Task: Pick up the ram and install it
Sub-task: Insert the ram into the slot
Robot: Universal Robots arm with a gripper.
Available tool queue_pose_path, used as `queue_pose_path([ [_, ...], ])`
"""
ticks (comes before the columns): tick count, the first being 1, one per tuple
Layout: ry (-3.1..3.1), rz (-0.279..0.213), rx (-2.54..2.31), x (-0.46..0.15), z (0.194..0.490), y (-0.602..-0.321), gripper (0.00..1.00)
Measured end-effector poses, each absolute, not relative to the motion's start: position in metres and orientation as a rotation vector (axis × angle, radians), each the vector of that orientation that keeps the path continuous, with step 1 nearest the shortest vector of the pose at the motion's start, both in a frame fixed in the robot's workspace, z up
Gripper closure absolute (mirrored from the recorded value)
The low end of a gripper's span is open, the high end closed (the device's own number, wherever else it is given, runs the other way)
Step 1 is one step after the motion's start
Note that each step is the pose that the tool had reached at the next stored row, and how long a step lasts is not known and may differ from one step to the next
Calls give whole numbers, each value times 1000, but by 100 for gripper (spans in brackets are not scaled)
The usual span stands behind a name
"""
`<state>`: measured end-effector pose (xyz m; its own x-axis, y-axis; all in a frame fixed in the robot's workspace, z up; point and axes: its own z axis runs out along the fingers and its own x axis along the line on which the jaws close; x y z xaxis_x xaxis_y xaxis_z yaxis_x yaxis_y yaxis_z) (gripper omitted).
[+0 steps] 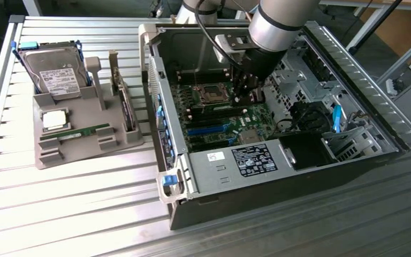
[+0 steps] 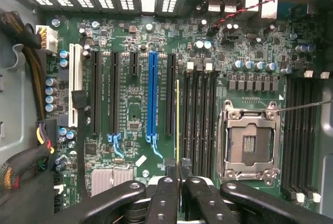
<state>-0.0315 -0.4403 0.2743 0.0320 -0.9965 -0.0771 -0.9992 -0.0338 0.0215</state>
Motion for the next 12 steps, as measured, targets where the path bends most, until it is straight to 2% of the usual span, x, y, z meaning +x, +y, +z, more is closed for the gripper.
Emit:
queue_pose_path([
  [4, 2165, 93, -2237, -35, 272, -432, 89],
  [12, 2187, 92, -2215, -36, 265, -427, 89],
])
